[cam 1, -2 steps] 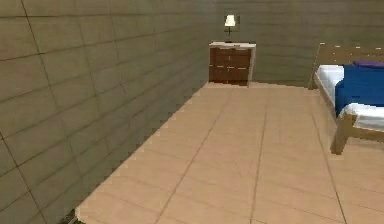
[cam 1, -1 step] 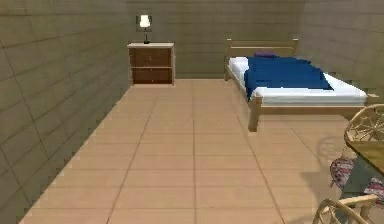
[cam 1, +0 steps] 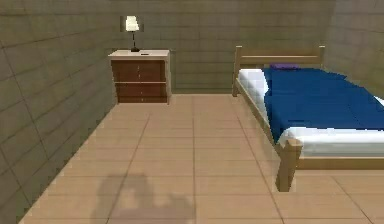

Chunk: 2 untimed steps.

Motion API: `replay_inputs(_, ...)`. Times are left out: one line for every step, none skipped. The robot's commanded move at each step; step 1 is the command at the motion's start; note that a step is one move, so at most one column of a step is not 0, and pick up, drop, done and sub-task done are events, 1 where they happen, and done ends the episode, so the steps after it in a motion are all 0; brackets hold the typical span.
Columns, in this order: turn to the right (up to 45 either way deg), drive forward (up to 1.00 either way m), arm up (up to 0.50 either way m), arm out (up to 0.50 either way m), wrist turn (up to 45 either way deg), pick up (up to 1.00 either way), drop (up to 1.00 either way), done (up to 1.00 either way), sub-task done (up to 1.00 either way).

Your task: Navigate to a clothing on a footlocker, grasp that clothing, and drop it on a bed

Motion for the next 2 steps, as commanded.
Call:
replay_inputs(0.0,1.0,0.0,0.0,0.0,0.0,0.0,0.0,0.0)
replay_inputs(3.0,0.0,0.0,0.0,0.0,0.0,0.0,0.0,0.0)
